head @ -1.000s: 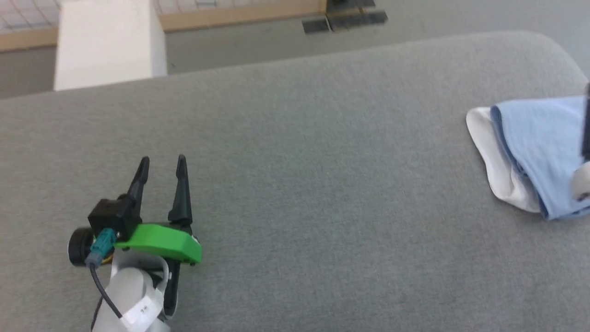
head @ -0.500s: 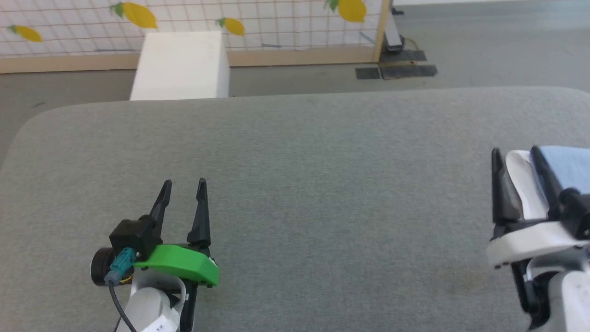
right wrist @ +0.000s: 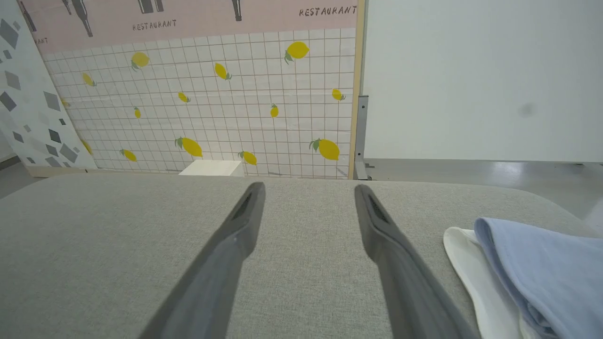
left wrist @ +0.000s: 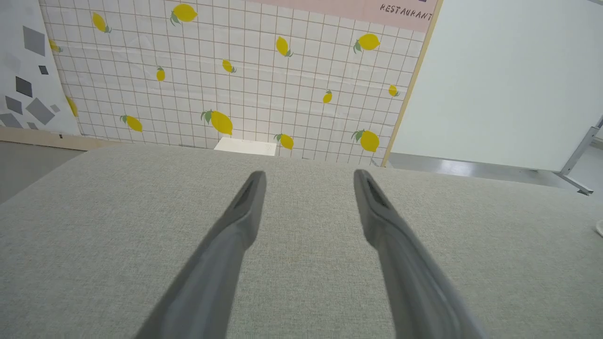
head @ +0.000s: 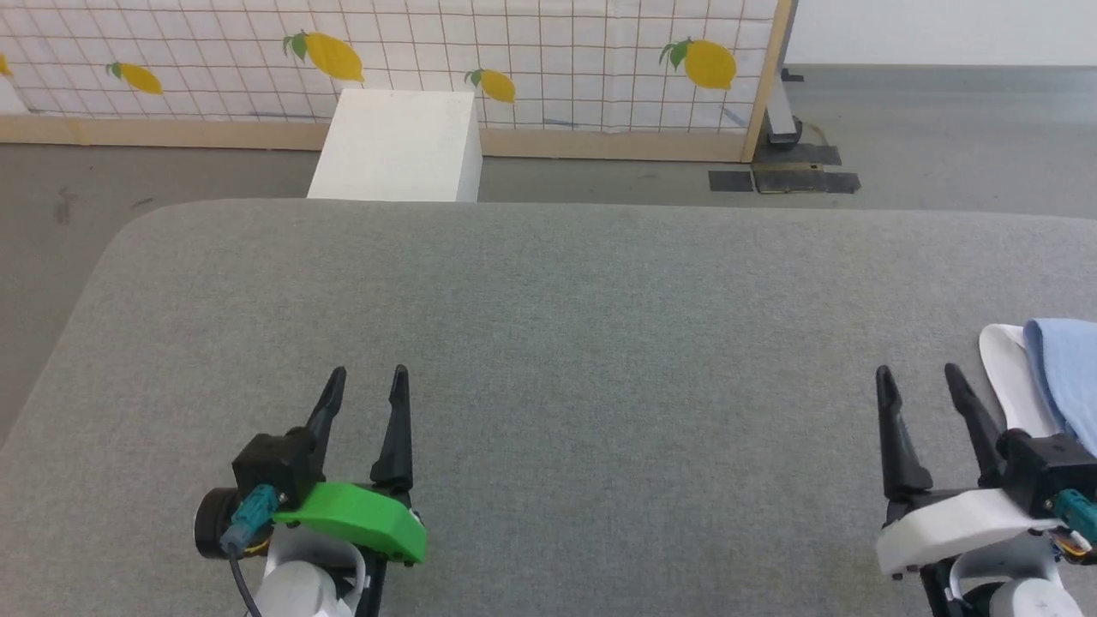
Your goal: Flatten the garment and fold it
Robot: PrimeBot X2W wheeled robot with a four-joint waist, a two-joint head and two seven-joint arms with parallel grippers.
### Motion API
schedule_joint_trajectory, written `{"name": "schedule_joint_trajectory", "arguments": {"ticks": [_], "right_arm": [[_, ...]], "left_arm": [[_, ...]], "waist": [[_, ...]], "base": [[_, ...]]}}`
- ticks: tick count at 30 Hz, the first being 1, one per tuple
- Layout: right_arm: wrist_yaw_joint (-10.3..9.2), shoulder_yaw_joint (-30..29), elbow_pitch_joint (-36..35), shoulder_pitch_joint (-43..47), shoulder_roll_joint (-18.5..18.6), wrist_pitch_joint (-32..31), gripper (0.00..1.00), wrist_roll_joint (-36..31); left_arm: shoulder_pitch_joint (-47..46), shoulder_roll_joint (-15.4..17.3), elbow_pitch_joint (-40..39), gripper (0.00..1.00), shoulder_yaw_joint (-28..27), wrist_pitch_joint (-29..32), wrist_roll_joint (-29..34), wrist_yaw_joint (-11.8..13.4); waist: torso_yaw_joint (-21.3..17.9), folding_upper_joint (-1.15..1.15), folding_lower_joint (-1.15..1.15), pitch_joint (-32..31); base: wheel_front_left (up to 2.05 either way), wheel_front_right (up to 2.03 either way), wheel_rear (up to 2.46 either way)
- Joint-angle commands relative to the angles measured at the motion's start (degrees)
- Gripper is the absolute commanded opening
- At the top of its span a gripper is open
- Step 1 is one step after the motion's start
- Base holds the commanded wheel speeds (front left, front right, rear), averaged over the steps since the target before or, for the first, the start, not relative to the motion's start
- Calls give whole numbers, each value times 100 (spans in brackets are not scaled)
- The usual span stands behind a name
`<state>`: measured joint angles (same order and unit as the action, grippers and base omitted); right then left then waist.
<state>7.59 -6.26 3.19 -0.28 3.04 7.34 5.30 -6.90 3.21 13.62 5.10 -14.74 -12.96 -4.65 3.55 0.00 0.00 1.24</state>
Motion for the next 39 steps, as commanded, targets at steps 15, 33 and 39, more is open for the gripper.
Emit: {"name": "schedule_joint_trajectory", "arguments": {"ticks": [15, 33, 39], "right_arm": [[-10, 83, -42, 221, -15, 35, 100, 174], [-1, 110, -30, 150, -5, -28, 0, 115], [-1, 136, -45, 143, -6, -63, 0, 83]], "left_arm": [[107, -33, 65, 100, 182, -26, -205, 115], [99, -4, -18, 0, 126, 101, -126, 98], [129, -6, -86, 0, 94, 170, -54, 117]], "waist": [[54, 0, 0, 8], [15, 0, 0, -2], [-3, 0, 0, -8]], "base": [[0, 0, 0], [0, 0, 0], [0, 0, 0]]}}
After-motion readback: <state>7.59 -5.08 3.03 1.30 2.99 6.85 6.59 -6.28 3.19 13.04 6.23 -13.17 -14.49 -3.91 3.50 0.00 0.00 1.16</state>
